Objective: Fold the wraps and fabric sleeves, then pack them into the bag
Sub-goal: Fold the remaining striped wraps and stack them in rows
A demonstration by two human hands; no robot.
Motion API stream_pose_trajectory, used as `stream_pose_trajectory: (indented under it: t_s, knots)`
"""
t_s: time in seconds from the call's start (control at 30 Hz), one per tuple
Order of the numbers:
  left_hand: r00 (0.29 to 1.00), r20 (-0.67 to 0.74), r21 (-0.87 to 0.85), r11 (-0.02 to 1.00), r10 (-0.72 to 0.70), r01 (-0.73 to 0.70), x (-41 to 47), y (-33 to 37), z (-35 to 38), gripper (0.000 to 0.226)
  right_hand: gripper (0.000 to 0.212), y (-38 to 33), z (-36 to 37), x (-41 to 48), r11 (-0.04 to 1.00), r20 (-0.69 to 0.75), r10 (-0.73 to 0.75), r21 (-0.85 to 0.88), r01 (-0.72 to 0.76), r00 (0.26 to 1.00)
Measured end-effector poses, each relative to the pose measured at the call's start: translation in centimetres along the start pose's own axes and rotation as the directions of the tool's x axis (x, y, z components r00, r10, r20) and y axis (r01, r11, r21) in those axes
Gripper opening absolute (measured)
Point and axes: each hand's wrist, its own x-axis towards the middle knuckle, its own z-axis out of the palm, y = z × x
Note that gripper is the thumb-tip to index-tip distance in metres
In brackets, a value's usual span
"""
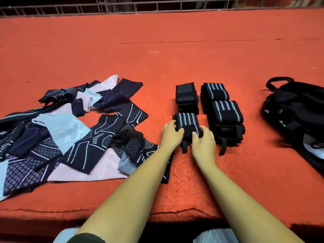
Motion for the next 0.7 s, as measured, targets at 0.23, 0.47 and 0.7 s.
stream_pose_trajectory:
  t_s: [0.23,0.47,0.7]
  knots:
    - [1.0,-0.018,0.045,0.999,0.012,-0.011,0.3,-0.1,-0.4,0.045,0.031,0.0,1.0,0.3,0.992,-0.005,-0.037,-0.118,0.036,0.999]
    - [0.958,-0.146,-0.058,0.964,0.249,-0.259,-3.2,1.0,-10.2,0.021,0.048,-4.9,-0.9,-1.0,0.942,0.07,-0.136,-0.3,0.151,0.988]
    - [0.917,-0.326,0.222,0.962,0.229,-0.161,-8.1,-7.0,-20.7,0.02,0.033,-12.1,5.7,-3.4,0.941,0.475,-0.28,-0.036,0.336,0.835]
